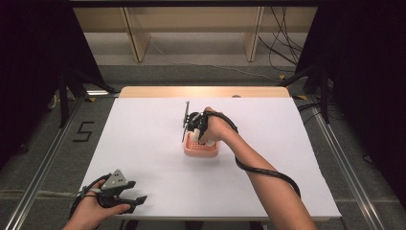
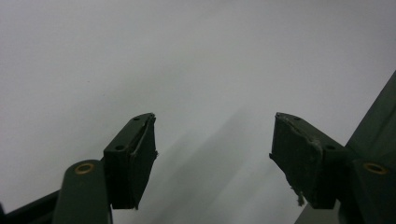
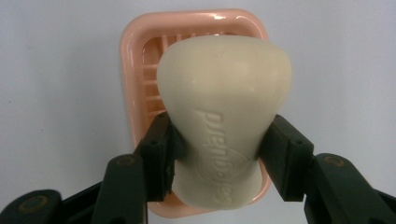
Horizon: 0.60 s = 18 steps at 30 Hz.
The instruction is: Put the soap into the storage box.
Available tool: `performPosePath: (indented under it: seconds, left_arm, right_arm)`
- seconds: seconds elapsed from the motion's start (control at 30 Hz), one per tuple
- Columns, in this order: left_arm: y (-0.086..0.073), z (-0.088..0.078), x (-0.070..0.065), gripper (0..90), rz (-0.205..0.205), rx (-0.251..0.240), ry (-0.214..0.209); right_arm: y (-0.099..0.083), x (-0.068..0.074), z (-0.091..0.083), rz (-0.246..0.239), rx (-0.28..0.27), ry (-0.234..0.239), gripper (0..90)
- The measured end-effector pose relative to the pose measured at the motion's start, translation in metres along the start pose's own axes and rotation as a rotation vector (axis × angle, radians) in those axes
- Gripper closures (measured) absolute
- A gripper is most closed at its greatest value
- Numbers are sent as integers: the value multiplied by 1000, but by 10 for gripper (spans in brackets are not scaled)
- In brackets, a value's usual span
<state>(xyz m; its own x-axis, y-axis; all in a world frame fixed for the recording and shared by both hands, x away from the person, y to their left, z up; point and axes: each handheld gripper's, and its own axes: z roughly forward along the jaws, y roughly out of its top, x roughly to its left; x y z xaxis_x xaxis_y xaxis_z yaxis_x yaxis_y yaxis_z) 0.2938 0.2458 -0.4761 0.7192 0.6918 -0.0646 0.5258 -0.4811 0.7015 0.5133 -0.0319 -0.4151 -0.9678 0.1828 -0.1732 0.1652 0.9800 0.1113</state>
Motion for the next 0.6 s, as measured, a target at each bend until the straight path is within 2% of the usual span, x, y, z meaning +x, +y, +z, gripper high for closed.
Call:
performPosePath:
  seconds: [0.03,0.07,0.13,0.17,0.2,0.23,0.4,0.43,0.5,0.53,0.6]
  left_arm:
    - [0,-1,1,305,21,-2,-3]
    - [0,-1,1,305,21,1,-5]
    - [1,-1,1,305,26,-1,0]
    - [0,0,-1,305,-2,-13,-5]
    - [0,0,-1,305,-2,-13,-5]
    - [0,-1,1,305,26,1,-6]
    - [0,-1,1,305,17,-4,-6]
    - [0,-1,1,305,17,-4,-6]
    - [0,-1,1,305,17,-4,-7]
    - [0,0,0,305,6,-14,-9]
    - [0,0,-1,305,-14,-11,-9]
  right_arm:
    - [0,-1,0,-7,-2,-1,500]
    - [0,0,1,6,5,3,500]
    - [0,0,2,-7,-3,3,500]
    - [1,0,3,-1,-1,1,499]
    - [1,0,3,-1,-1,1,499]
    - [0,0,4,8,-2,0,500]
    - [0,-1,5,5,5,7,499]
    - [0,-1,5,21,5,11,499]
    - [0,-2,6,9,-1,2,500]
    - [0,-3,6,-10,-4,2,499]
    - [0,-2,6,9,2,5,499]
